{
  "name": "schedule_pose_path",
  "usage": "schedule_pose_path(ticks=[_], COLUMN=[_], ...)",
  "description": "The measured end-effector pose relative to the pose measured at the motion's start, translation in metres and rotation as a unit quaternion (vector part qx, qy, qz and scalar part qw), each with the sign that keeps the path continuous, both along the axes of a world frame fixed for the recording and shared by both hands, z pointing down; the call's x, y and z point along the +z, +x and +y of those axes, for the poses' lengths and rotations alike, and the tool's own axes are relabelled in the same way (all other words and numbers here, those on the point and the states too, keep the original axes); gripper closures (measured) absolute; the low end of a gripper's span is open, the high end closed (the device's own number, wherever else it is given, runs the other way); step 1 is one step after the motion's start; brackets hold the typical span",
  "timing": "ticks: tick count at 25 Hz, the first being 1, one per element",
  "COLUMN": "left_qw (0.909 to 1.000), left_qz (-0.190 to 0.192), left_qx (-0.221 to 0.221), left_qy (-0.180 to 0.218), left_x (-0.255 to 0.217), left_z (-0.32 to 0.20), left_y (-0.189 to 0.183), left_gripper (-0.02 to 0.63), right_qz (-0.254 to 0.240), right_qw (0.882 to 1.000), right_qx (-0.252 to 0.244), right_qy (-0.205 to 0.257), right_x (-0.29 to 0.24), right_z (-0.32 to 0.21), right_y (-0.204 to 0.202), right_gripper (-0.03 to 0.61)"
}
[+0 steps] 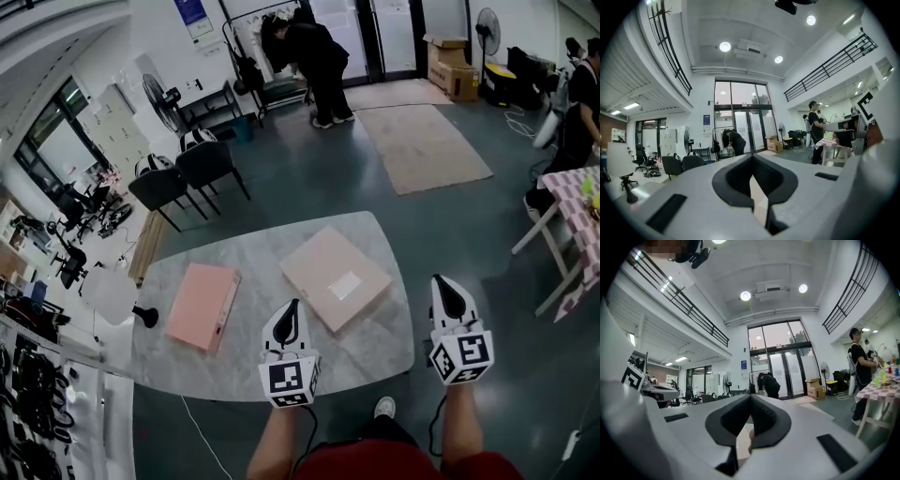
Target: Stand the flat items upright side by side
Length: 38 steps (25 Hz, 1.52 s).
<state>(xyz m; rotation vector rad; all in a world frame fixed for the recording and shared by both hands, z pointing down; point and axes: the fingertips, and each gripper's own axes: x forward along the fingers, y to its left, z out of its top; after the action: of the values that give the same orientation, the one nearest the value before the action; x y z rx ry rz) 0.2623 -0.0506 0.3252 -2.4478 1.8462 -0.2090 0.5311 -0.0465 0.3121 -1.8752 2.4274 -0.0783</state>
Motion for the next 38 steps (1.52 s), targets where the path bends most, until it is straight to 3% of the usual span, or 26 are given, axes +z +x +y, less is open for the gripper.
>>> schedule_pose_path(ticks=[4, 9, 16, 26, 33, 38], left_qw=[0.9999, 0.9991, 0.9972, 0.9946, 0.9901, 0.9834], left_qz=[-0.008, -0.011, -0.012, 0.014, 0.022, 0.026], left_qx=[-0.015, -0.041, -0.07, -0.069, -0.059, -0.047], left_qy=[-0.003, -0.006, -0.025, -0.076, -0.126, -0.173], left_x=[-0.001, 0.0, 0.018, 0.063, 0.112, 0.154], left_z=[-0.025, -0.038, -0.058, -0.114, -0.152, -0.169], left_y=[0.023, 0.023, -0.005, -0.04, -0.049, -0.045], left_gripper=[0.609, 0.609, 0.609, 0.609, 0.609, 0.609], right_qz=[-0.009, -0.012, -0.01, 0.02, 0.036, 0.046], right_qw=[1.0, 0.999, 0.995, 0.99, 0.983, 0.972], right_qx=[-0.019, -0.049, -0.096, -0.133, -0.156, -0.178], right_qy=[-0.004, -0.005, -0.012, -0.044, -0.088, -0.148], right_x=[0.005, 0.008, 0.02, 0.042, 0.085, 0.132], right_z=[-0.033, -0.065, -0.11, -0.18, -0.229, -0.259], right_y=[0.023, 0.019, -0.021, -0.079, -0.106, -0.117], right_gripper=[0.58, 0.58, 0.58, 0.58, 0.578, 0.542])
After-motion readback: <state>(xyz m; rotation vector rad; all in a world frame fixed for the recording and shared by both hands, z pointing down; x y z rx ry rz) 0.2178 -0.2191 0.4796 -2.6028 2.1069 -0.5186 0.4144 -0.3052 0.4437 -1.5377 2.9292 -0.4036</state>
